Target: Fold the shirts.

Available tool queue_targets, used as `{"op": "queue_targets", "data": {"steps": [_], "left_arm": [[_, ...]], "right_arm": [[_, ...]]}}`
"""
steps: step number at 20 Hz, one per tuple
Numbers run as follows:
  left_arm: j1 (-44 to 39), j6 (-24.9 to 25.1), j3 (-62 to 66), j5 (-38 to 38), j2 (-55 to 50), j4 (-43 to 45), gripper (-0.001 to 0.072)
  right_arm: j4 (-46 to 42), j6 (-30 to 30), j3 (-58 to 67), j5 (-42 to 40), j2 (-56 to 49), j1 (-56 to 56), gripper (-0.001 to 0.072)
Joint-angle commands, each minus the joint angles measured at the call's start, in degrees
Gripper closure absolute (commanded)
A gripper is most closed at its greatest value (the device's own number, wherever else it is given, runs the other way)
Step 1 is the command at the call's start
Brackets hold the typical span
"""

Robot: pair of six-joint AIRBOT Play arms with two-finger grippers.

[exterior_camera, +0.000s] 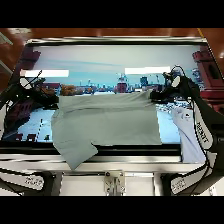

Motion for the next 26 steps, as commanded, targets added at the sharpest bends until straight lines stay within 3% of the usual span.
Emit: {"op": "queue_targets", "data": {"steps": [1,4,6,10,13,15,20,26], "left_arm": [[1.4,-1.2,3.3,-7.5,-0.1,-0.2,0.0267],[4.6,0.5,6.8,-18.4,2.0,-0.3,0.0242],[6.7,4.0,3.2,-23.1,5.9,-0.7,0.0242],[13.1,7.5,-22.8,-16.6,19.9,-5.7,0.0245],[20.1,12.6,-38.2,-13.6,26.1,-14.9,0.0244],[21.7,13.7,-43.1,-12.7,26.4,-14.9,0.0244],[21.7,15.0,-45.7,-8.5,26.3,-16.0,0.0258],[20.7,16.3,-46.1,-5.0,25.8,-13.5,0.0261]], "right_arm": [[-0.3,-0.9,0.0,2.4,4.0,-0.2,0.0137],[-7.2,-0.9,0.0,8.4,11.5,-2.2,0.0133],[-12.7,-2.3,-0.3,17.4,14.8,-6.7,0.0134],[-3.8,-5.2,-8.3,26.1,18.7,-20.7,0.0134],[1.5,-7.3,-14.7,24.8,21.0,-26.3,0.0134],[1.6,-7.4,-16.4,23.0,21.0,-26.7,0.0133],[4.8,-7.3,-16.7,18.1,21.0,-26.5,0.0134],[4.6,-6.2,-16.8,18.7,21.0,-26.5,0.0133]]}}
